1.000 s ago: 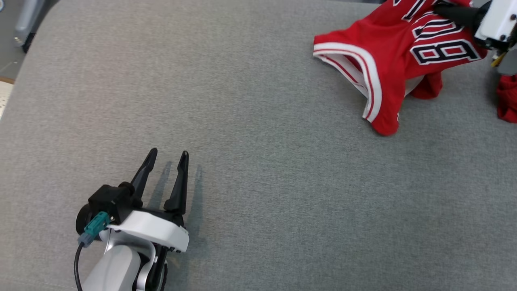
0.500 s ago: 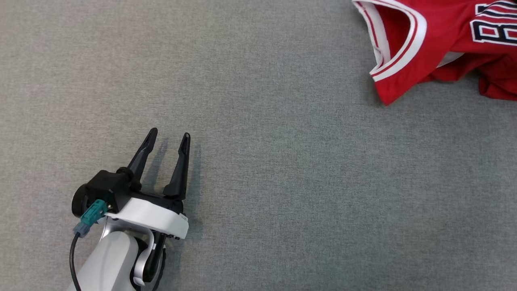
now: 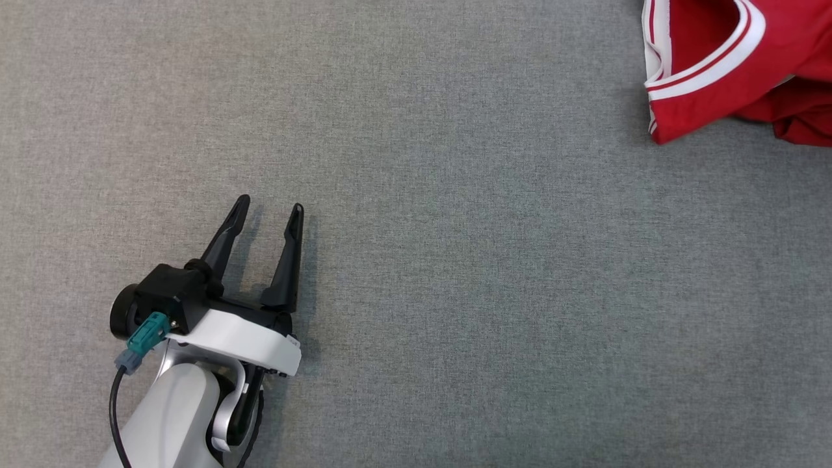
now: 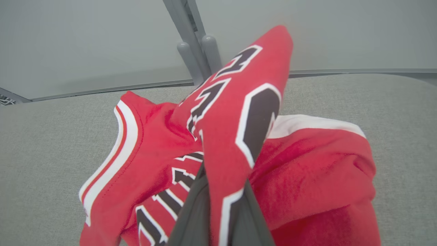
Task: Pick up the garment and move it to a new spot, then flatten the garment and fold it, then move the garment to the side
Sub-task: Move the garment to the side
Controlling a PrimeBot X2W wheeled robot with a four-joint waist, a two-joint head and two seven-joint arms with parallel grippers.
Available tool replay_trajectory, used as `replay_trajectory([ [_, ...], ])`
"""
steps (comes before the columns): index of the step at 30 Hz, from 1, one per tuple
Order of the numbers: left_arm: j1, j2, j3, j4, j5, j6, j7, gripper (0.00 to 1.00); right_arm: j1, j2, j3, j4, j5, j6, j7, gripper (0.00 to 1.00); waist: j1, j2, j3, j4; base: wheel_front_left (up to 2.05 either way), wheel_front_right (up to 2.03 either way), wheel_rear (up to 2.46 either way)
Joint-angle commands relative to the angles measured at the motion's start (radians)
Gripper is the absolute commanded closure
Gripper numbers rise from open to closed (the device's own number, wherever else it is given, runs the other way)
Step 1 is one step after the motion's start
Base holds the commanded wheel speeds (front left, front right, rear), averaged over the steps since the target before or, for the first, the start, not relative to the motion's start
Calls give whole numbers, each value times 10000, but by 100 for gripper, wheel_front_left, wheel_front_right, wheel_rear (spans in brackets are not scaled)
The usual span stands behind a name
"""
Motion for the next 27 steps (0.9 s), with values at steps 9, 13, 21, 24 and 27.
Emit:
replay_trajectory([
  [9, -75, 74, -68, -91, -25, 97, 56, 0, -327, -466, 936, 546, -1304, 2, -725, 100, 0, 0, -45, -40, 0, 0, 0],
  [13, -71, 91, -86, -103, -50, 113, 71, 0, -369, -415, 1070, 901, -1585, 2, -888, 100, 0, 0, -40, -51, 0, 0, 0],
  [21, -126, 76, -150, 13, -82, 75, 66, 0, -519, 212, 1135, 2457, -2660, 3, -1994, 0, 0, 0, -277, -10, 0, 0, 0],
  [24, 27, 45, -148, 111, -164, 43, 43, 0, -448, 186, 1413, 3004, -3423, 2, -2455, 0, 0, 0, -635, 8, 0, 0, 0],
  [27, 245, 14, -129, 196, -221, 41, 7, 0, -392, 438, 1604, 3521, -4052, 3, -3039, 0, 0, 0, -1149, 9, 0, 0, 0],
])
